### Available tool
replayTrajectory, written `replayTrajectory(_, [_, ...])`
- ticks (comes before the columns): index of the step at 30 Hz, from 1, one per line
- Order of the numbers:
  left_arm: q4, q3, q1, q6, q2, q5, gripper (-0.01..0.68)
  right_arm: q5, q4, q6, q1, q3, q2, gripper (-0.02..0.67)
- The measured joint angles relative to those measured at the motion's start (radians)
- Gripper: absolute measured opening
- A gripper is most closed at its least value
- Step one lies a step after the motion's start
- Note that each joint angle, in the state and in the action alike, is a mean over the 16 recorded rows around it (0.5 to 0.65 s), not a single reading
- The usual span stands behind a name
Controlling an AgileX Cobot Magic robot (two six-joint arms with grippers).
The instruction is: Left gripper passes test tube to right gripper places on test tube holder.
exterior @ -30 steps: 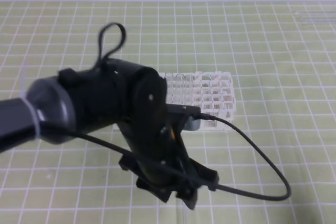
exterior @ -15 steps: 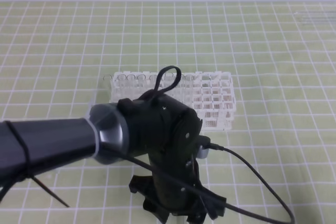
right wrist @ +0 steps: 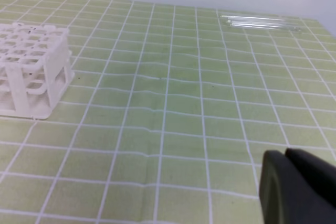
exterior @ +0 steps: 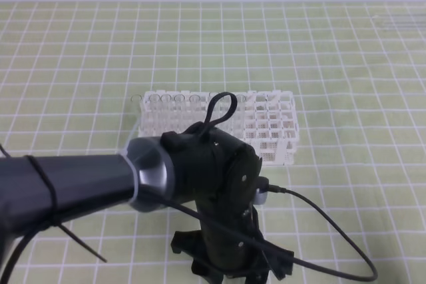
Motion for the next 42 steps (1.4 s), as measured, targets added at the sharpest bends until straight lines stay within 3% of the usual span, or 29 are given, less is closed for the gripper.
replayTrajectory(15, [-0.005,0.000,-0.007,-0.029,0.032,0.016,0.317,0.000,0.000,0.000,0.000,-0.001,0.000,-0.018])
replayTrajectory(31, [0.013,-0.002,-0.030,-0.030,0.014,0.014,0.152,0.000,0.000,0.000,0.000,-0.002,0.000,-0.018])
replayTrajectory(42, [0.077,-0.002,-0.031,-0.030,-0.025,0.048,0.135,0.000,0.000,0.000,0.000,-0.002,0.000,-0.018])
